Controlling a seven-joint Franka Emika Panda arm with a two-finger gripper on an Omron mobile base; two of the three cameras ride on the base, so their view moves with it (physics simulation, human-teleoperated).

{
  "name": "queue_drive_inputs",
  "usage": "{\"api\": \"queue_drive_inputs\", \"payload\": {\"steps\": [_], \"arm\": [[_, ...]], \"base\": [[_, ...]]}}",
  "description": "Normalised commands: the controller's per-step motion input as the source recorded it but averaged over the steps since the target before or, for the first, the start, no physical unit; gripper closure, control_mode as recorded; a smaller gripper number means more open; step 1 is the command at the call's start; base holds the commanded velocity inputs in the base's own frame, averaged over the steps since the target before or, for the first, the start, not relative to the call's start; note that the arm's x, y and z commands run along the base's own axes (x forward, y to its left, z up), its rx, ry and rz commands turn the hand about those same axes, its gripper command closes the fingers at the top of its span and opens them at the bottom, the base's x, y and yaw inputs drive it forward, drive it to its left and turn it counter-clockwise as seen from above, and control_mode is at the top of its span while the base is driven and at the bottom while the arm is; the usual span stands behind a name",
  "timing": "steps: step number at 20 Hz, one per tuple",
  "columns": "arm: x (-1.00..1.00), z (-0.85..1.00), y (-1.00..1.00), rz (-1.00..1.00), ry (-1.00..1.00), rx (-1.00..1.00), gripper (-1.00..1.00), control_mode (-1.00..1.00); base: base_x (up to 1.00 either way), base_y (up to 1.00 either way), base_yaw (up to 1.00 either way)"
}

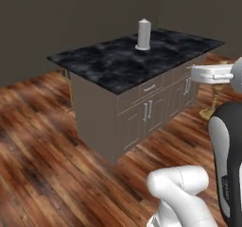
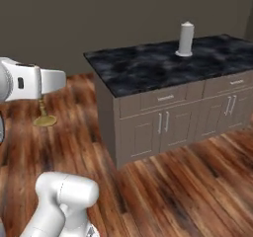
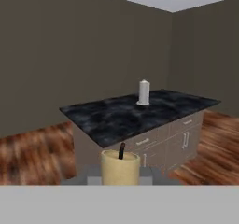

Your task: Get the candle and the beer from the cabinet and move them to the dining counter.

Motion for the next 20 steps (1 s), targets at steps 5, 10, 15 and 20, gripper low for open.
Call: {"api": "queue_drive_inputs", "payload": {"steps": [5,10,15,20], "arm": [[0.00,0.00,0.00,0.00,0.00,0.00,1.00,1.00],[0.00,0.00,0.00,0.00,0.00,0.00,1.00,1.00],[0.00,0.00,0.00,0.00,0.00,0.00,1.00,1.00],[0.00,0.00,0.00,0.00,0.00,0.00,1.00,1.00]], "base": [[0.52,0.81,0.23],[0.90,1.00,-0.11],[1.00,1.00,-0.16],[1.00,1.00,-0.20]]}}
